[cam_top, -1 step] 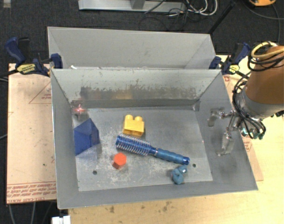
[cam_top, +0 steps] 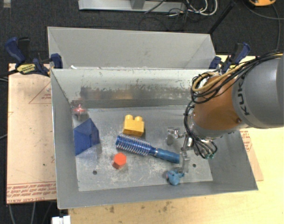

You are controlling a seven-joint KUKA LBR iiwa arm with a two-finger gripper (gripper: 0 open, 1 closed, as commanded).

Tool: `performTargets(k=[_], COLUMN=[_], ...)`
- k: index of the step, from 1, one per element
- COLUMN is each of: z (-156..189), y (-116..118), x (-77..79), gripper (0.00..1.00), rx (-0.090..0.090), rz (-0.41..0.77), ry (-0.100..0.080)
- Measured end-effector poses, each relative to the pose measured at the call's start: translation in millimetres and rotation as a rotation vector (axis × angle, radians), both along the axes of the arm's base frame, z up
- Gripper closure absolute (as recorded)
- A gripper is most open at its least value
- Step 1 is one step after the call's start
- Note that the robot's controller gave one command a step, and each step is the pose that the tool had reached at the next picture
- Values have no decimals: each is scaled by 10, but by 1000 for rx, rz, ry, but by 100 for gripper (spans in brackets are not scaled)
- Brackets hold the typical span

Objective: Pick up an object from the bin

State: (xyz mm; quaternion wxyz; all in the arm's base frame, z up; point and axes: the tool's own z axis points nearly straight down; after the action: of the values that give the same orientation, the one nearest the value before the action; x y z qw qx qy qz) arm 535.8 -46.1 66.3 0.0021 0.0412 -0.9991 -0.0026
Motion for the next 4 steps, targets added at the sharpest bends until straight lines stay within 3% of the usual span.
performTargets(k=[1,2,3,4], z=[348,335,26,27], y=[682,896,935,943], x=[82,113,101,106], gripper=[0,0,0,0], rx=[0,-3,-4,-4], rz=[-119,-210,-301,-298], ry=[-9,-6,-2,-3])
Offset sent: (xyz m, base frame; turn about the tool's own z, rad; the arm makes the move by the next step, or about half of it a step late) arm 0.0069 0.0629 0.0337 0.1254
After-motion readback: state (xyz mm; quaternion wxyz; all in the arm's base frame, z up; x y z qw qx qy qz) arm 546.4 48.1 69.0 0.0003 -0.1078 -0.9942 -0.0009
